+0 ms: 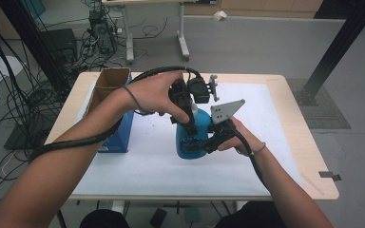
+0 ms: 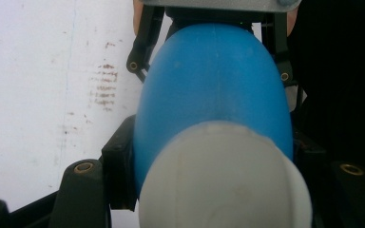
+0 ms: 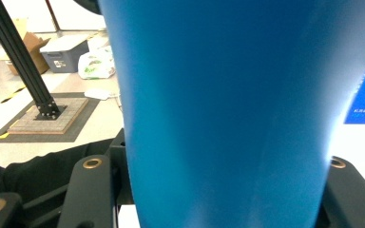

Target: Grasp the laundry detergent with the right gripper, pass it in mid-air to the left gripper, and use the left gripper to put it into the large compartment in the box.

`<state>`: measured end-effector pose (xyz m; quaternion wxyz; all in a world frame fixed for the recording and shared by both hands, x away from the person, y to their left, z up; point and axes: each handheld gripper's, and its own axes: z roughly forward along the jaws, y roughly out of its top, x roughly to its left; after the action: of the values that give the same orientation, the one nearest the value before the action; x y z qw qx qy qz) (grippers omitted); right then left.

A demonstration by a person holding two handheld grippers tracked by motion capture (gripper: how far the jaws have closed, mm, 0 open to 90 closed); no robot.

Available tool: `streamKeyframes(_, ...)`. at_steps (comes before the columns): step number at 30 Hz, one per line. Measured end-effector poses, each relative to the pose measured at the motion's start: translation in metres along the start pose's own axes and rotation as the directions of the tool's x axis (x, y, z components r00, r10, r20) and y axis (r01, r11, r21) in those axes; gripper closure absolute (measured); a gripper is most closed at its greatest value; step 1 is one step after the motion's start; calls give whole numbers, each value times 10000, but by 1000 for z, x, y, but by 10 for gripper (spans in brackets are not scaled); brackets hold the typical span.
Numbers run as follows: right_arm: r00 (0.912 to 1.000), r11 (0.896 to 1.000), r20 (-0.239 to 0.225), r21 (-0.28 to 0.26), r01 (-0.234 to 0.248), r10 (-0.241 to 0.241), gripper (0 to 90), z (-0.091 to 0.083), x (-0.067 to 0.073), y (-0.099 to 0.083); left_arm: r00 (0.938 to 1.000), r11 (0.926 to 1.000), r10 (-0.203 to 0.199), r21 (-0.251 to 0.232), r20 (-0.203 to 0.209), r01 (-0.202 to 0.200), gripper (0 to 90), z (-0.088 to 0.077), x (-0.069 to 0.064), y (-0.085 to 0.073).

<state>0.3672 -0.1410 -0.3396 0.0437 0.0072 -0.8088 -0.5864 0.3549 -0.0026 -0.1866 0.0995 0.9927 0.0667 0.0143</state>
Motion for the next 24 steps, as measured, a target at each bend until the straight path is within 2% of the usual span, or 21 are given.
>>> streamKeyframes(24,10000,10000,16,35,74,-75,428,2,-1,-1,10000,9997,-29,243,-73,31,376,2,0,0)
